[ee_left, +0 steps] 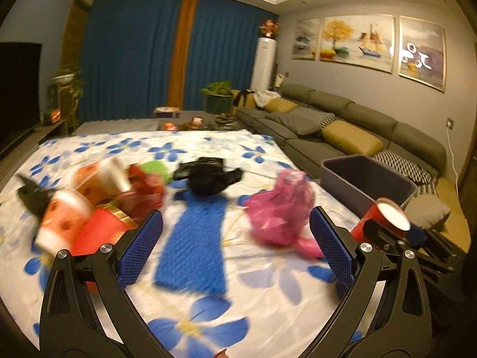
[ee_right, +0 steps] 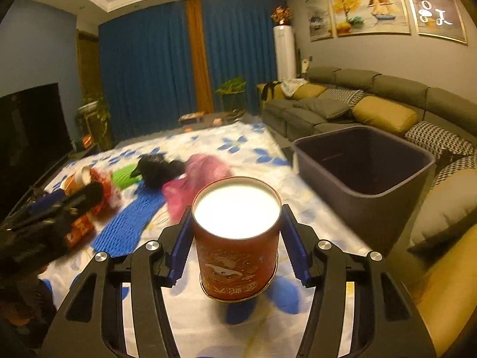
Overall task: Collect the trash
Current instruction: 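Grasp the red tin can with the right gripper while the left gripper grasps the pink bag, then carry the red tin can and pink bag over the grey bin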
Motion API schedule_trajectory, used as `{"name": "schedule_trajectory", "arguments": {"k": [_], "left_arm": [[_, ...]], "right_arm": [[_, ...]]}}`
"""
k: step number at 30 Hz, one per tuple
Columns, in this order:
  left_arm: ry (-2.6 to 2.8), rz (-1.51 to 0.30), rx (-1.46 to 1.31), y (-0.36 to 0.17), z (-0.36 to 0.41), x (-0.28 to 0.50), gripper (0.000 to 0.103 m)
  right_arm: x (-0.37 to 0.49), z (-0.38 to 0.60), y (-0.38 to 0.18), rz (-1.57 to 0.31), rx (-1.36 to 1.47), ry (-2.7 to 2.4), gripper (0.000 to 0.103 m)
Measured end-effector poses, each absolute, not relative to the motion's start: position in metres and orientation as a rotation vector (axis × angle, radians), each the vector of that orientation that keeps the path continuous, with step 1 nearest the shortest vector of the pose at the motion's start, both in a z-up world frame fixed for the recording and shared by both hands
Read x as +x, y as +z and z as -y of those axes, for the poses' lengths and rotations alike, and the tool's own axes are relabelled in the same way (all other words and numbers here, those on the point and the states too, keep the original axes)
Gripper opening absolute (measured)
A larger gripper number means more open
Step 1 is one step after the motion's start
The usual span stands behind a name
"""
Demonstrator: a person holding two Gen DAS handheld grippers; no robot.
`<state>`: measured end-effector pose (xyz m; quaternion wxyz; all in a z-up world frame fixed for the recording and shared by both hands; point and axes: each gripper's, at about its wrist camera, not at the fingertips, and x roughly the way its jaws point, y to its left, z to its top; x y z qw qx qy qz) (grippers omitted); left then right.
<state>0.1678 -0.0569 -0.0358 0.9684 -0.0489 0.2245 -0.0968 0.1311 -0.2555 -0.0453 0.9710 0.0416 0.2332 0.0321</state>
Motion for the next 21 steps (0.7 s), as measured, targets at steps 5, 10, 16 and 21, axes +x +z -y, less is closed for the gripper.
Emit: {"name": "schedule_trajectory", "arguments": {"k": [5, 10, 16, 21], "left_arm": [[-0.252, -0.464, -0.05, -0.041, 0.094, 0.2, 0.096], [-0.286, -0.523, -0.029, -0.055, 0.123, 0.238, 0.087], [-0.286, -0.631, -0.01, -0.077, 0.132, 0.266, 0.057], [-0.307, -0.681, -0.025, -0.083, 0.13, 0.276, 0.021]], "right_arm": [[0.13, 0.282, -0.039, -0.447, 0.122, 0.029, 0.056], [0.133, 0.297, -0.038, -0.441, 0.14, 0.008, 0.056], [0.137, 0.307, -0.039, -0.438, 0.144, 0.005, 0.056], [0.138, 0.313, -0.039, -0.436, 0.151, 0.01, 0.056]]}}
